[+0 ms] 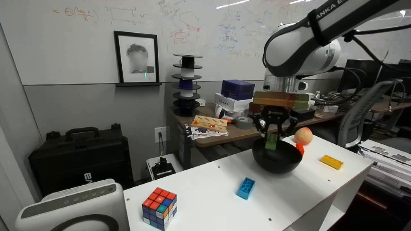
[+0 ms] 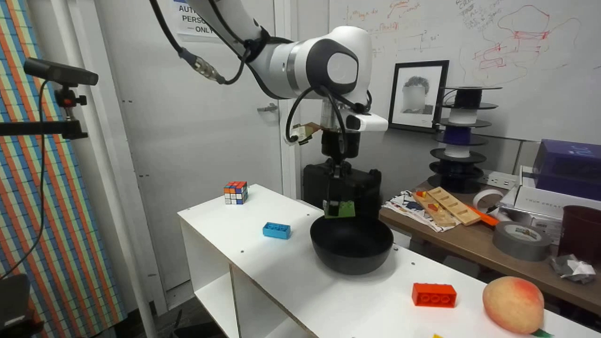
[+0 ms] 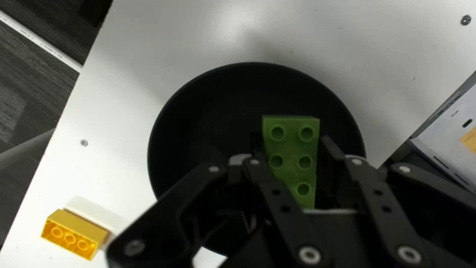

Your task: Put the green, blue, red and yellow building blocks inside the black bowl

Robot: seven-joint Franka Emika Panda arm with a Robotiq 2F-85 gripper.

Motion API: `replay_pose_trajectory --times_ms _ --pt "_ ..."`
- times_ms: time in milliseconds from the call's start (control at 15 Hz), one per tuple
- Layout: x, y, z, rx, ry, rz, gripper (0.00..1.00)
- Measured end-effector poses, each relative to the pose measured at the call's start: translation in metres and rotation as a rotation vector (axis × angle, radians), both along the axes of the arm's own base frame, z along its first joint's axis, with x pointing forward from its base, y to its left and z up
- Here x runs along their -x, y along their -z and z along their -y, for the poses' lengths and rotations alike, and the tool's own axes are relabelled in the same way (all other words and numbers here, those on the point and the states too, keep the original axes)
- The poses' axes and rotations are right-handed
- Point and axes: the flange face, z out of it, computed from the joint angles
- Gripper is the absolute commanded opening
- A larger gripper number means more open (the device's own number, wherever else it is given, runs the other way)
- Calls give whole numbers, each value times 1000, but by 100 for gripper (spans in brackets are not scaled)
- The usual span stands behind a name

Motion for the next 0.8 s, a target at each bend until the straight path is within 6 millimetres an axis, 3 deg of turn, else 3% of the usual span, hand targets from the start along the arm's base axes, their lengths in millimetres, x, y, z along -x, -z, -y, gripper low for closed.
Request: replay_pose_trajectory --times_ms 333,400,600,800 --pt "4 1 9 70 -40 39 99" --pt "3 -3 4 77 -54 53 100" --pt "2 -22 -28 64 -98 93 100" --pt "3 -41 -77 32 -140 129 100"
